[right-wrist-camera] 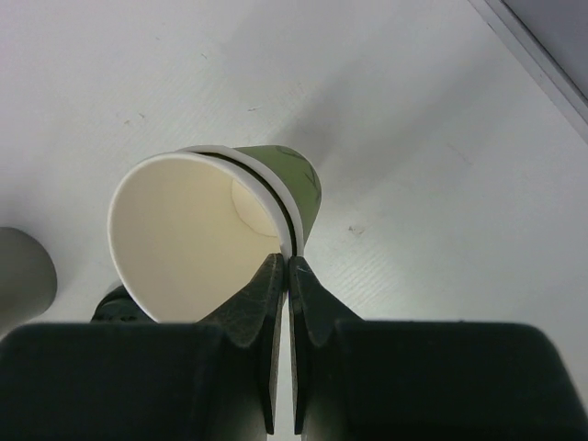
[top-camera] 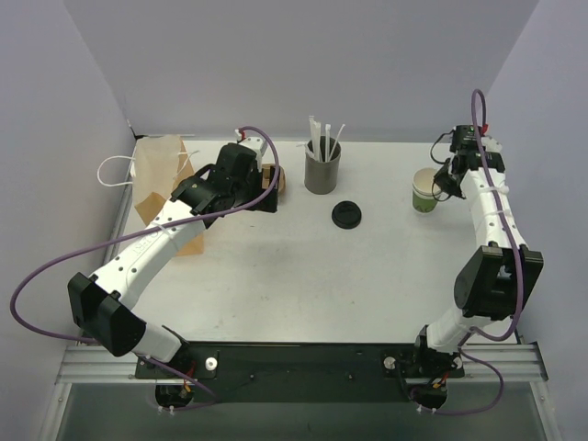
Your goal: Pack the takeout coffee
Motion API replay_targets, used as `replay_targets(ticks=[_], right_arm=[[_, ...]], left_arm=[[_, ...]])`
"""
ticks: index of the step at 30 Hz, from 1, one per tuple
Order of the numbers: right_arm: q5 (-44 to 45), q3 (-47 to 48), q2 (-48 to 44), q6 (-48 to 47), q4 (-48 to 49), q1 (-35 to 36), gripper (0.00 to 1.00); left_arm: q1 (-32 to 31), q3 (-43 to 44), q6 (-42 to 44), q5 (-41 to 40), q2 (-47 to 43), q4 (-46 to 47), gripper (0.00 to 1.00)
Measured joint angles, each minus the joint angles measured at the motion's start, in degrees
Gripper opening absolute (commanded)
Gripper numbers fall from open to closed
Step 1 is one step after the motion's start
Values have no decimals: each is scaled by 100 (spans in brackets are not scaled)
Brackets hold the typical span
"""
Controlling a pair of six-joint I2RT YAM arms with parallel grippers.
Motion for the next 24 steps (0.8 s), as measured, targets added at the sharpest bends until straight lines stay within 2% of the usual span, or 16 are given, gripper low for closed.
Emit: replay_targets(ticks=[6,13,19,24], right_arm=[[-323,-579,-354,243,538,0,0],[-990,-1357,-201,483,1040,129,0],[-1338,-1386,-243,686,1558,398,0],[-1338,-1309,-278,741,1572,654,0]], left_arm=[[15,-2,0,0,4,0,97],[35,-13,0,2,46,0,97],[37,-33,0,2,61,0,97],[52,-33,0,2,83,-2,97]])
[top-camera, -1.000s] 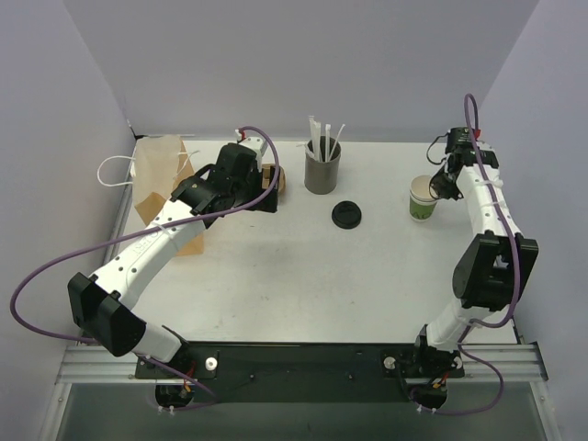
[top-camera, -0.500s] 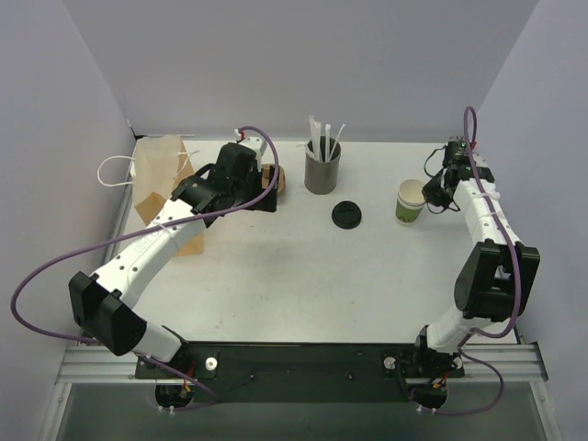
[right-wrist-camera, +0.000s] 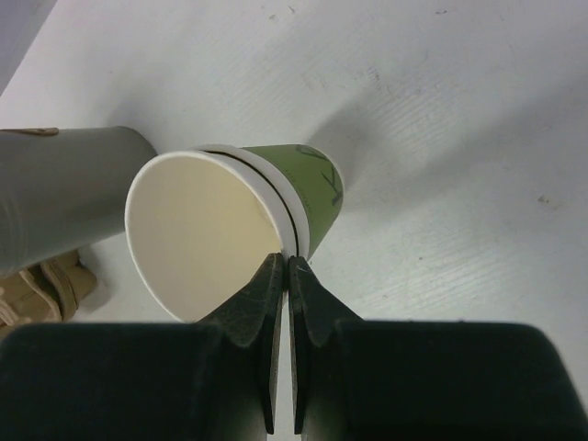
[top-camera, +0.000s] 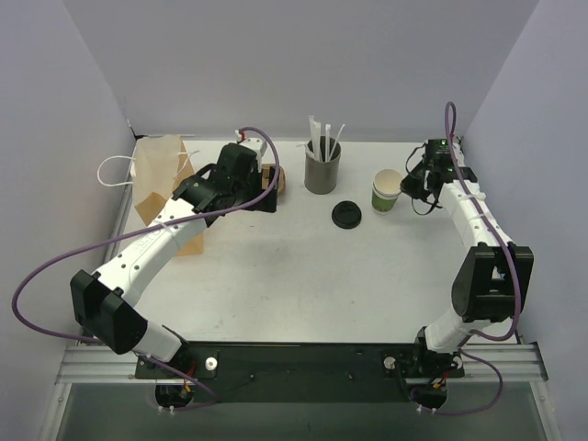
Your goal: Pack the takeout coffee
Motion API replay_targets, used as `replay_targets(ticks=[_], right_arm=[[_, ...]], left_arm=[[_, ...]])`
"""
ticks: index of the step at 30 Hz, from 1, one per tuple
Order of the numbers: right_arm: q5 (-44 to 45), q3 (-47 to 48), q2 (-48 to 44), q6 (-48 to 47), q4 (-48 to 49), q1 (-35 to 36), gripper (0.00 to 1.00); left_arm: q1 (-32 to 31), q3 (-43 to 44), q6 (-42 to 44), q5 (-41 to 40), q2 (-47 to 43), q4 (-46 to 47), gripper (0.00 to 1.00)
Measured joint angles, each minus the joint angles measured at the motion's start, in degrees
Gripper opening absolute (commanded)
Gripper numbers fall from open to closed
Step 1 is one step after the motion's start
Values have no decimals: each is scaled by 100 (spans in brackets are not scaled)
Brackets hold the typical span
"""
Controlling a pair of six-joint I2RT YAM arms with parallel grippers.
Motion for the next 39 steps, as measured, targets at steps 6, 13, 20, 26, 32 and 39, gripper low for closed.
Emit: replay_targets(ticks=[6,13,20,26,32,39], right_arm=[[-4,505,85,2,-190,35,0],[13,918,535,-94,-470,260,0],[-157,868,772,-70,-592,179,0],[-111,870,675,-66,-568,234,0],[-164,848,756,9,-470,258,0],[-186,973,754,24,-468,258,0]], left_arm=[[15,0,0,0,46,0,97],[15,0,0,0,81,-2,98],[15,0,0,0,81,-2,97],[17,0,0,0,81,-2,97],[20,0,-2,0,81,-4,98],[22,0,-2,0,83,-7,97]])
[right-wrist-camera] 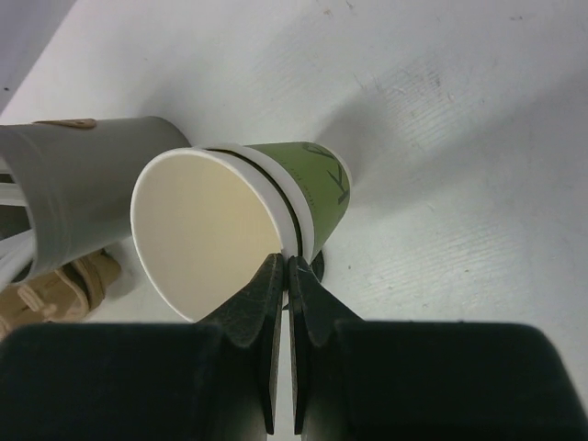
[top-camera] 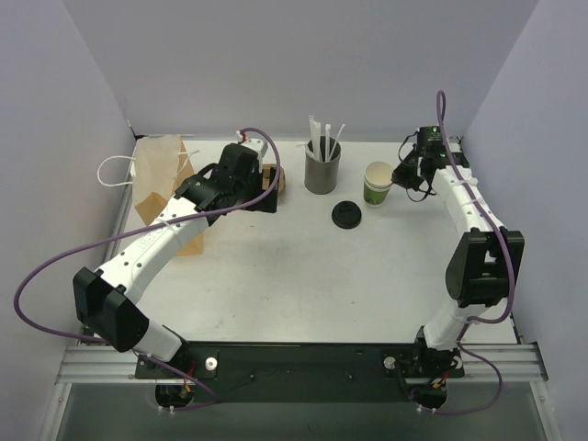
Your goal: Pack the takeout coffee
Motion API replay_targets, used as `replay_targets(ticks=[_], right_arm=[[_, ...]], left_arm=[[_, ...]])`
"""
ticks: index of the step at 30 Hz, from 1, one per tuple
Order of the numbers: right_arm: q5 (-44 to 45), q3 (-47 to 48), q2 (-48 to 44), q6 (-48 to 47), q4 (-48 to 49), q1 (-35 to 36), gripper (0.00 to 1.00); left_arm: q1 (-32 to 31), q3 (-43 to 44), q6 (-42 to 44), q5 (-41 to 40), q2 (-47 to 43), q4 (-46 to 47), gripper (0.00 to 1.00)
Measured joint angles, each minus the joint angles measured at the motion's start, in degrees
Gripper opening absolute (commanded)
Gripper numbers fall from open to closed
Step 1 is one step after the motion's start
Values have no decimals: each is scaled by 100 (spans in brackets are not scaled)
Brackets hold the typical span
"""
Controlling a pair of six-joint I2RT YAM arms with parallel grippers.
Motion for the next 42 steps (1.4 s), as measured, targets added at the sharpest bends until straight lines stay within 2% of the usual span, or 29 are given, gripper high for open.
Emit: replay_targets(ticks=[8,12,15,21,29,37,42], right_arm=[[24,-74,-595,70,343,0,0],[-149,-162,-525,157,354,39,0],[-251,-20,-424,219,92,153,0],[-671,619,-352,420,-317,721,0],[-1137,839,-356,686,-560,1349,0],[-1257,852,-380,831,-678,1585,0],[-1279,988,-391,876,-774,1718,0]], left_arm=[[4,-39,2,173,15,61,97],[15,-439,-11,555,-13,667,97],[26,-1130,-98,986,-111,1615,97],[-63,-2669,-2,1563,-308,4166,97],[-229,-3602,645,2079,175,7595,97],[-356,-3731,1408,2514,634,9235,97],[-474,-3733,1794,2527,949,9615,97]])
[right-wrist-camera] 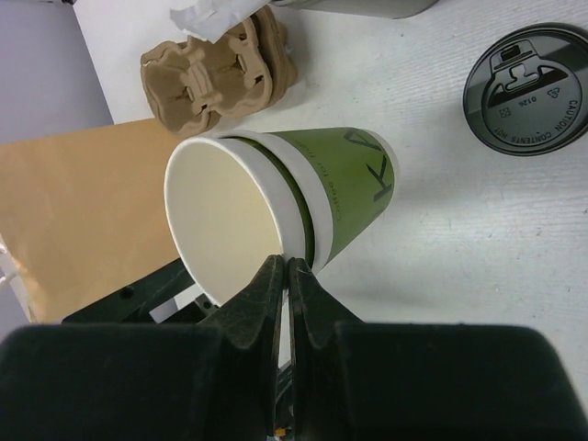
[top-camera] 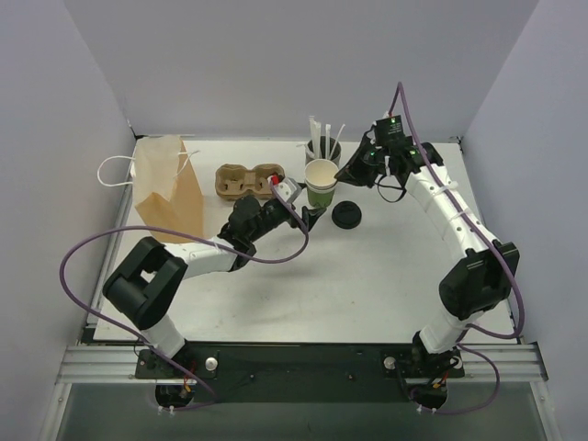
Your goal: Pack the takeout coffee
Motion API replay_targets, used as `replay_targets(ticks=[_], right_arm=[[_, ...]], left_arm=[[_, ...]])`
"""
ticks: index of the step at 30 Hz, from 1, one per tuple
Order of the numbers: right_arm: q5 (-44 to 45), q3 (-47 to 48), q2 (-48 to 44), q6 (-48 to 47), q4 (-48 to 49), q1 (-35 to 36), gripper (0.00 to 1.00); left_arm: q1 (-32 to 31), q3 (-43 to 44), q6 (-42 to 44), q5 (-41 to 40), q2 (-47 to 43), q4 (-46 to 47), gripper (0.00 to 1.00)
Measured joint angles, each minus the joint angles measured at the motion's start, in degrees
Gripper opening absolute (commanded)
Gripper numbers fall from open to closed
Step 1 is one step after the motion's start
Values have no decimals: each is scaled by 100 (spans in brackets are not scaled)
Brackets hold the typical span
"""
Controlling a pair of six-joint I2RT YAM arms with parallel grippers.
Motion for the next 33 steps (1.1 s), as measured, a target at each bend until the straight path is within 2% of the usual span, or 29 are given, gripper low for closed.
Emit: replay_targets(ticks=[7,19,22,24,25,30,33], right_arm=[[-28,81,-173,57,-68,138,0],[-232,90,-236,155,-107,275,0],[-269,90,-240,173,-109,275,0],[-282,90,-240,197,-103,275,0],[-282,90,-240,210,-101,275,0],[-278,125,-240,267,-153,273,0],[-256,203,-238,264,-223,271,0]], left_arm=[[0,0,503,-323,90,240,97],[2,0,734,-798,295,782,97],[2,2,717,-798,304,846,81],[2,13,704,-789,308,833,61],[-2,20,691,-782,313,826,58],[-103,35,787,-850,348,833,57],[-155,39,852,-1003,378,920,60]])
